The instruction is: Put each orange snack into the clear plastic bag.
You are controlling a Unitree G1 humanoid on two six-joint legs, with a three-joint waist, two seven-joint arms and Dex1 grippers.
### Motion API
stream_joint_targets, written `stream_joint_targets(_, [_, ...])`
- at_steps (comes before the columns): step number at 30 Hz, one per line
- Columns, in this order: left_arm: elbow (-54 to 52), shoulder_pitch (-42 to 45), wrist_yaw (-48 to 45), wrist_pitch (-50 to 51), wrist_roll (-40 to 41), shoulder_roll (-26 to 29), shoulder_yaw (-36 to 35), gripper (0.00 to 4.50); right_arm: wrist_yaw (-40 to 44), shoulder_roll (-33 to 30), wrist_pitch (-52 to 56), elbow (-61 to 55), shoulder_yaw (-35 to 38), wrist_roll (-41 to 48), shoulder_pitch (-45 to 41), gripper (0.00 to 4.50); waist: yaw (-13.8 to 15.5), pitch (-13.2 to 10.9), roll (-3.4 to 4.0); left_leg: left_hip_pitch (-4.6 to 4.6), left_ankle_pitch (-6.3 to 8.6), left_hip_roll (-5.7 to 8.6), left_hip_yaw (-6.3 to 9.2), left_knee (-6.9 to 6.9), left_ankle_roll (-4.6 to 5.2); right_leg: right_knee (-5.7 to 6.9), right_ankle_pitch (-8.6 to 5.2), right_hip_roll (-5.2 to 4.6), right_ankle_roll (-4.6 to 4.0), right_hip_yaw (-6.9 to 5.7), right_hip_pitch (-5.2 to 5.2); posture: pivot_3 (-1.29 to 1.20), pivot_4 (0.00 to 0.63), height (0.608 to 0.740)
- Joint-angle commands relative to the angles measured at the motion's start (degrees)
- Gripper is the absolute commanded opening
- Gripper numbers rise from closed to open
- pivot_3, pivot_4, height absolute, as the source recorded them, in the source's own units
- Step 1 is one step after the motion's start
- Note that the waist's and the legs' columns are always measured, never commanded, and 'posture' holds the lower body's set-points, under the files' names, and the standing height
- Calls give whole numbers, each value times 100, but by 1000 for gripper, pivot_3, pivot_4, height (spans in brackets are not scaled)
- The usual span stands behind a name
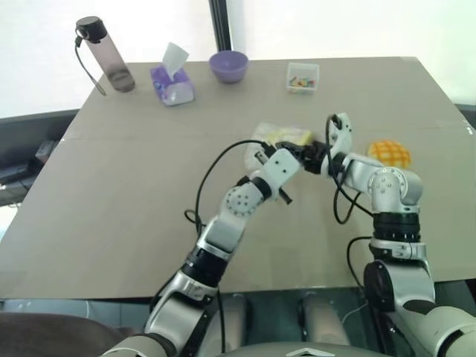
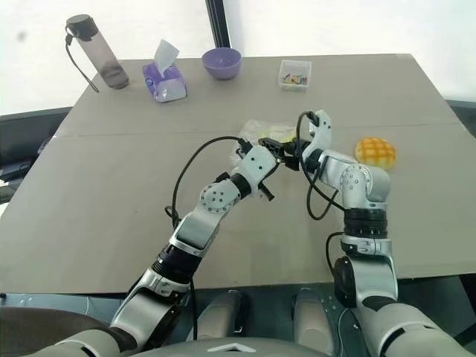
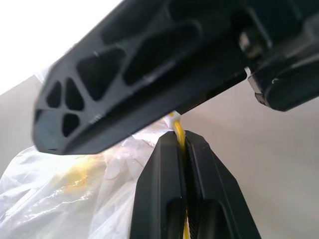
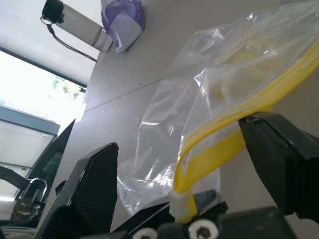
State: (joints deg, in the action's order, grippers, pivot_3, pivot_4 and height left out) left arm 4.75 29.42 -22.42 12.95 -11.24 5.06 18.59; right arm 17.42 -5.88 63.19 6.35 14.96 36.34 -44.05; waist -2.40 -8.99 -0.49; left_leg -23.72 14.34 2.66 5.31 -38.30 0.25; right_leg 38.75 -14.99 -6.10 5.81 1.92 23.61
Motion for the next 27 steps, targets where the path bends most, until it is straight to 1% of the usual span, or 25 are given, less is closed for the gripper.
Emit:
stream_joint_targets(1, [-267,17,-52,-168,41,-24,68,0,-299,241,258,-26,535,573,-385,4313,4,0,0,0,0,0,1,0,0,1,0,0,0,0,0,0,150,740])
stream_joint_targets(7, [-285,-50,-281,-230,116,6,176,0,-1131,470,275,708,1399,926,-829,4313,17,0,1,-1,0,0,0,0,0,0,0,-1,0,0,-1,0,150,740])
stream_joint_targets(11, [-372,-136,-483,-265,187,38,245,0,-1432,459,118,1034,1657,996,-1006,4313,5,-1,2,-1,0,0,-2,1,0,0,0,0,0,0,0,0,150,740])
stream_joint_targets(16, [-499,-245,-678,-273,275,77,299,0,-1623,350,-370,1380,1859,959,-1196,4313,-8,-1,3,0,0,0,-4,2,1,0,0,0,0,1,0,0,150,740])
stream_joint_targets(22, [-568,-305,-773,-281,324,124,278,0,-1600,37,-951,1751,1854,842,-1365,4313,-6,-2,4,0,0,0,-12,2,1,0,0,0,0,1,0,0,150,740])
stream_joint_targets(24, [-525,-272,-689,-280,318,100,198,0,-1373,-90,-885,1660,1629,822,-1296,4313,-5,-2,4,0,0,0,-14,2,1,-1,0,0,0,1,0,0,150,740])
stream_joint_targets(27, [-456,-143,-580,-158,487,-27,-37,0,-755,-315,-572,1138,1030,814,-960,4313,-14,-3,6,-1,0,0,-16,2,2,-2,0,0,0,1,0,0,150,740])
